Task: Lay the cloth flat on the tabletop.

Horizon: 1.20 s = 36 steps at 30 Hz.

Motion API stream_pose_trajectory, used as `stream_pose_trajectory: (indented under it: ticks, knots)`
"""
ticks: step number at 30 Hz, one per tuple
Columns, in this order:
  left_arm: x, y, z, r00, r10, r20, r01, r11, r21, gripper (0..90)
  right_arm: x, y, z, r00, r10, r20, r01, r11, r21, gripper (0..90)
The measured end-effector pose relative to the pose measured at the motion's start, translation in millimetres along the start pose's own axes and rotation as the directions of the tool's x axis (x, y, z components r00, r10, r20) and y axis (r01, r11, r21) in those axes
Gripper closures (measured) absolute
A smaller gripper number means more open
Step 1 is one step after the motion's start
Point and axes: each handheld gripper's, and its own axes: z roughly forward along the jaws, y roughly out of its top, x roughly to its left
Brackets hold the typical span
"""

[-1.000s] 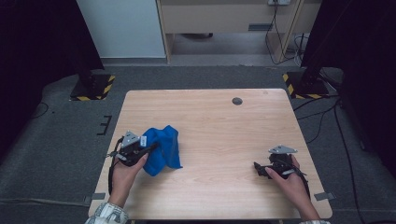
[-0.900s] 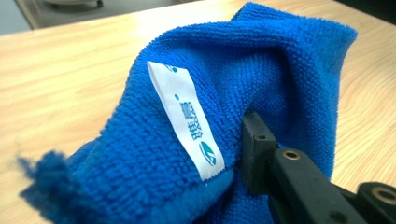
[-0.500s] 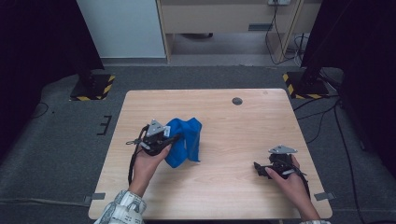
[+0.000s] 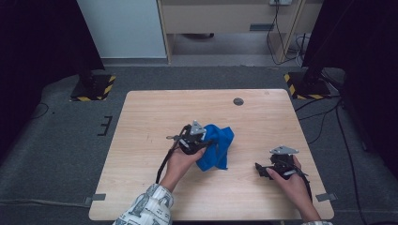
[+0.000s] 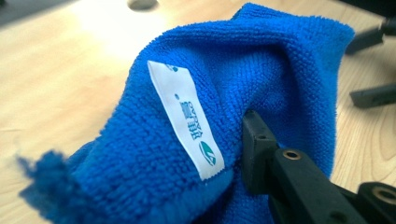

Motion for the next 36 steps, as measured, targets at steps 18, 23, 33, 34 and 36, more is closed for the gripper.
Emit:
stream_pose_trajectory:
  ticks: [18, 23, 33, 34, 36]
  knots:
    - [9.1, -25.7, 49.1, 0.9992, 0.019, -0.036, -0.015, 0.9944, 0.105, 69.5, 1.0, -0.3, 0.1, 1.0000, 0.005, 0.004, -0.005, 1.0000, -0.003, 2.2]
    - [9.8, -27.4, 49.2, 0.9979, 0.017, -0.062, -0.010, 0.9942, 0.107, 41.5, 1.3, 0.0, 0.3, 1.0000, 0.007, 0.004, -0.007, 1.0000, -0.001, 2.1]
    - [10.8, -38.4, 18.8, 0.9992, -0.028, -0.030, 0.030, 0.9967, 0.076, 15.9, 4.0, 1.6, 0.8, 1.0000, -0.003, -0.004, 0.003, 1.0000, 0.001, 3.6]
    - [11.1, -39.5, 15.7, 0.9991, -0.029, -0.030, 0.031, 0.9970, 0.071, 15.7, 4.9, 2.3, 1.0, 0.9999, -0.009, -0.007, 0.009, 1.0000, 0.002, 4.3]
    - [11.7, -42.5, 7.3, 0.9991, -0.035, -0.024, 0.036, 0.9977, 0.057, 15.6, 6.3, 3.1, 0.8, 0.9996, -0.023, -0.014, 0.023, 0.9997, 0.003, 5.9]
